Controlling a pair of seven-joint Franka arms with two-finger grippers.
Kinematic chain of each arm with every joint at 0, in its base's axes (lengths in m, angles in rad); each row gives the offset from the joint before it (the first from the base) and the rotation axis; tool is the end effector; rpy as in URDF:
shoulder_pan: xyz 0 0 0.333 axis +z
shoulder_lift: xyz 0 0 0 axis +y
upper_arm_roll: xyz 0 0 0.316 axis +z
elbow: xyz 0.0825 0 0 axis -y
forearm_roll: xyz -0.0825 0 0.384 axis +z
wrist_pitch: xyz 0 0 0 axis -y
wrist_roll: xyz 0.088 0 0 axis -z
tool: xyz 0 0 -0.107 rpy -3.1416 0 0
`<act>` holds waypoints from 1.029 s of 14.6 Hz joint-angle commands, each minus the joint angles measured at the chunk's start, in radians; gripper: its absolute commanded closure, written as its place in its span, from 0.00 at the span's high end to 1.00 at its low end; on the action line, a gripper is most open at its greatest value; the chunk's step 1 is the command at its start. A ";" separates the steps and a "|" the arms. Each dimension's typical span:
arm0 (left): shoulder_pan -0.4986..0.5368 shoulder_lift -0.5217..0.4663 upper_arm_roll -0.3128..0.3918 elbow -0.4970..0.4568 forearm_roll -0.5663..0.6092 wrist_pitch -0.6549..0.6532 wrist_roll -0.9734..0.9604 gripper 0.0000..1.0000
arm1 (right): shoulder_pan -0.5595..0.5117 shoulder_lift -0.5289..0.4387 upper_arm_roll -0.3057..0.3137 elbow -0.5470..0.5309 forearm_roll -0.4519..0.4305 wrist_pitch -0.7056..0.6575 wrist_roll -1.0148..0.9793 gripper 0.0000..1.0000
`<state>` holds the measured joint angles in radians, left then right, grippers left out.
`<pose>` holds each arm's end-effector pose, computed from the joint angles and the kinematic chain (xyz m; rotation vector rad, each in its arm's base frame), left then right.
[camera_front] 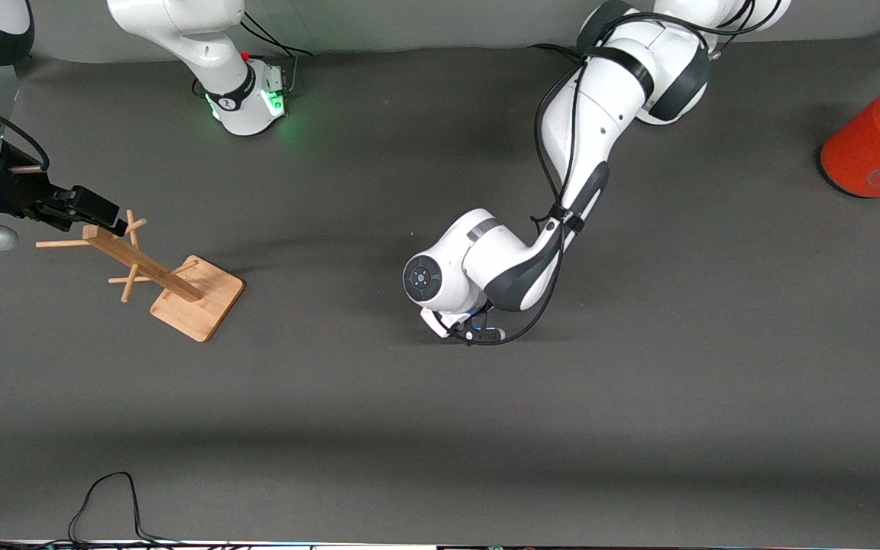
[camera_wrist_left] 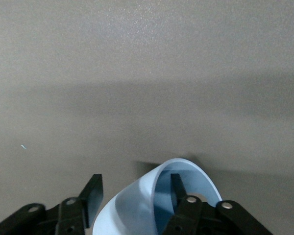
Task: Rotate and upright cup with both arms
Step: 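Rotate the cup upright with the left gripper and lower it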
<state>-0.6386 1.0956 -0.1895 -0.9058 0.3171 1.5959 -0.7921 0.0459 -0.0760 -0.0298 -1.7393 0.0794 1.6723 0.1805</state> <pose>0.5625 -0.4871 0.1926 -2.7592 0.0539 0.2521 0.5371 0.0158 0.5951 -3.0485 0.2629 -0.0014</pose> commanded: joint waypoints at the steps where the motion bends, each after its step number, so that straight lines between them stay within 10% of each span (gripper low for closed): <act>1: -0.015 -0.022 0.007 0.002 -0.009 -0.042 0.036 0.18 | 0.006 -0.030 -0.010 -0.016 0.025 -0.003 -0.029 1.00; 2: -0.015 -0.025 0.007 0.002 -0.010 -0.047 0.053 0.00 | 0.006 -0.031 -0.012 -0.016 0.025 -0.003 -0.030 1.00; 15: 0.048 -0.261 0.002 -0.002 -0.027 -0.071 0.033 0.00 | 0.022 -0.019 0.065 0.033 -0.124 0.010 -0.036 1.00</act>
<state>-0.6084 0.9169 -0.1898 -0.8827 0.3155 1.5400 -0.7423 0.0699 -0.0900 0.0488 -1.7127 -0.0365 1.6828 0.1590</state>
